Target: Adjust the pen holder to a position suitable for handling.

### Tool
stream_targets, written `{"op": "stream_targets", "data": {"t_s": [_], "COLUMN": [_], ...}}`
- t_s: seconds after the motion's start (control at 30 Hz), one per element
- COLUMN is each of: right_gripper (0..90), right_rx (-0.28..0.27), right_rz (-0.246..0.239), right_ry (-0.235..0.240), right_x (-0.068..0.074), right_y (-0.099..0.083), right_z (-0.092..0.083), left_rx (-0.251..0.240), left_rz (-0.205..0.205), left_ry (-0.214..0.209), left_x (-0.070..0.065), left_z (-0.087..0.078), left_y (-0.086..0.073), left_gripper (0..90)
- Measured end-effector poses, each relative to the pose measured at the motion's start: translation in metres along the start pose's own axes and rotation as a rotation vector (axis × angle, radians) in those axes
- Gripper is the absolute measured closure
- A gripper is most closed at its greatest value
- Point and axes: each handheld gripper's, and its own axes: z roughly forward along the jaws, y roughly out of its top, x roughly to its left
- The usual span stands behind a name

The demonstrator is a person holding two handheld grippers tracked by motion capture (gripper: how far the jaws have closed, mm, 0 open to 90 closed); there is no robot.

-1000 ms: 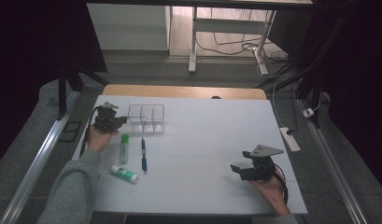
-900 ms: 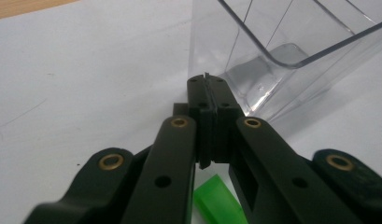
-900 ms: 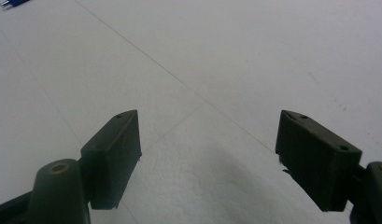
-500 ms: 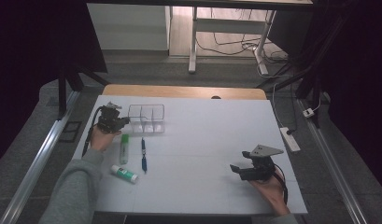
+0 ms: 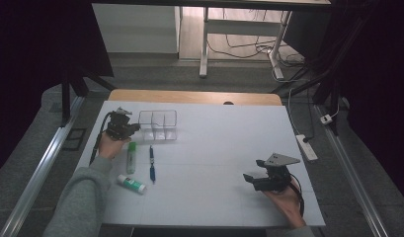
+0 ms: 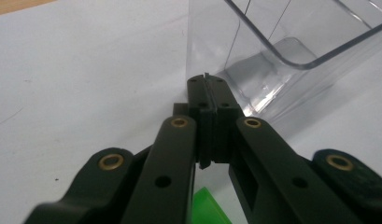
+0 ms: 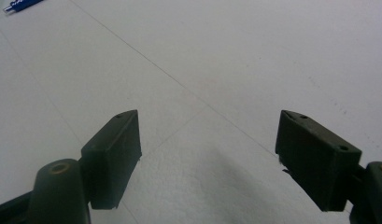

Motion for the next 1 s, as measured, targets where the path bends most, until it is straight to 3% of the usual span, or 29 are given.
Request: {"op": "stream_targets", "data": {"t_s": [0.57, 0.73, 1.0], "right_gripper": [21.8, 21.8, 21.9], "right_rx": [-0.01, -0.007, -0.006], "right_rz": [0.009, 0.013, 0.013], "right_ry": [-0.002, -0.001, -0.001], "right_x": [0.004, 0.003, 0.002], "right_y": [0.0, -0.001, -0.001], "right_z": [-0.001, -0.001, -0.002], "left_rx": [0.011, 0.002, 0.02], "left_rz": [0.024, 0.011, 0.033], "left_ry": [-0.015, -0.035, -0.043], "left_x": [-0.015, -0.02, -0.03], "left_z": [0.009, 0.013, 0.022], "left_y": [0.012, 0.015, 0.023], "left_gripper": [88.6, 88.6, 88.6]}}
